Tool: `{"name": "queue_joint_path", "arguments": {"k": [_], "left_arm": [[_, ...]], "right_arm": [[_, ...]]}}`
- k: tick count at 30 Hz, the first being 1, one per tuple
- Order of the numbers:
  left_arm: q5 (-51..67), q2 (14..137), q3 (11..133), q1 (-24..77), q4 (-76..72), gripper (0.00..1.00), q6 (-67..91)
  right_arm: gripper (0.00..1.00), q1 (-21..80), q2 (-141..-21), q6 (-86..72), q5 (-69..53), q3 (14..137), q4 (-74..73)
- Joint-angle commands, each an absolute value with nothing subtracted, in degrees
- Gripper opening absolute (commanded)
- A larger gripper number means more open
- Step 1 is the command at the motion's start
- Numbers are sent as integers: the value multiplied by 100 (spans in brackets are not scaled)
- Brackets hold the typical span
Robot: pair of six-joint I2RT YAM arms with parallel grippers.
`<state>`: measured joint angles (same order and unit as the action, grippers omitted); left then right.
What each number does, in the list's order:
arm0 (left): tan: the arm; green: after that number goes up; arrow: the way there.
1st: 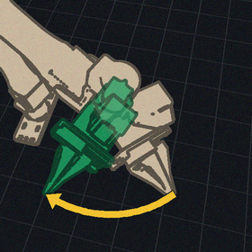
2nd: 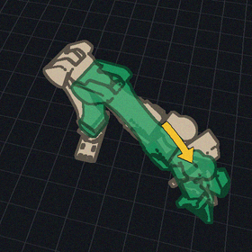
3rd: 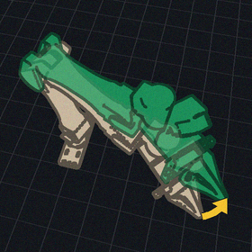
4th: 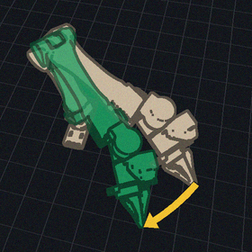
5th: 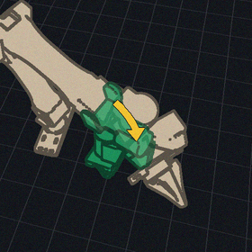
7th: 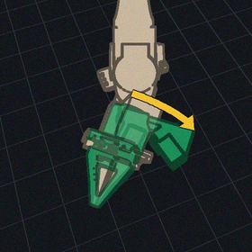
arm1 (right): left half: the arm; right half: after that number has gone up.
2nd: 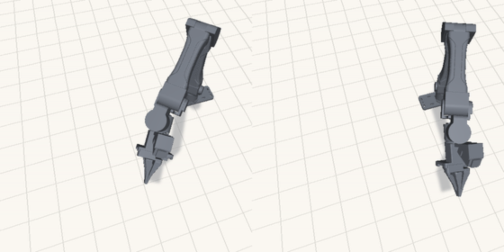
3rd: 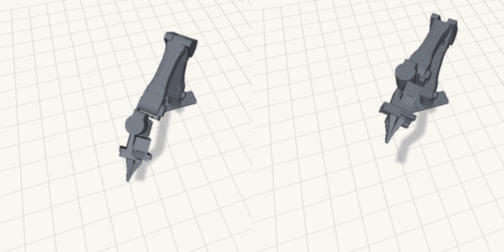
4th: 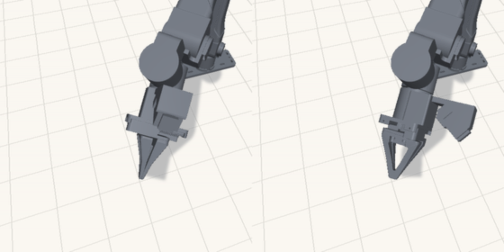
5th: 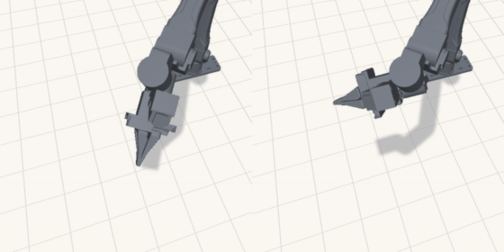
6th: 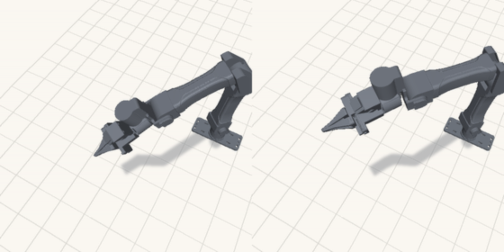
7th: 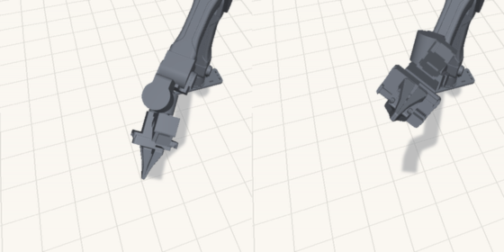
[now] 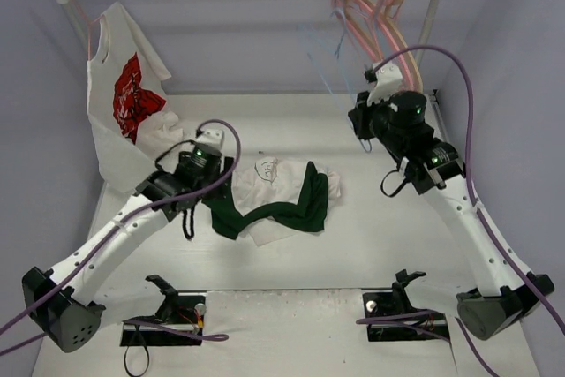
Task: Place the t-shirt on the hanger
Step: Grab a hanger with the right arm, then place tshirt on hanger
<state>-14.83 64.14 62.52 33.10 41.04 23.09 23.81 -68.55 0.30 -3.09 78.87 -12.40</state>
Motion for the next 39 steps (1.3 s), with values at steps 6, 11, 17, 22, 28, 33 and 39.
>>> {"name": "queue_joint_path", "arguments": {"k": [6, 11, 17, 22, 28, 33, 39], "left_arm": [[-3653, 6749, 5196, 5464, 3517, 61, 3296], [-4130, 7179, 4694, 5985, 2753, 61, 3287], [-4280, 7584, 4263, 6161, 2032, 61, 3270], [-4350, 7901, 4175, 6161, 1784, 61, 3217], [-4395, 8112, 4166, 6161, 1705, 61, 3199], [-4281, 8060, 4166, 6179, 1872, 61, 3295], [-4245, 7954, 4034, 6187, 1793, 61, 3261]], "right_arm": [[0, 2724, -5539, -518, -545, 6585, -1283], [0, 2760, -5107, -650, -650, 6188, -1371], [0, 2760, -4773, -712, -633, 5924, -1380], [0, 2760, -4702, -721, -615, 5854, -1362], [0, 2760, -4693, -721, -615, 5827, -1345], [0, 2751, -4667, -729, -598, 5818, -1354], [0, 2760, -4693, -738, -598, 5783, -1336]]}}
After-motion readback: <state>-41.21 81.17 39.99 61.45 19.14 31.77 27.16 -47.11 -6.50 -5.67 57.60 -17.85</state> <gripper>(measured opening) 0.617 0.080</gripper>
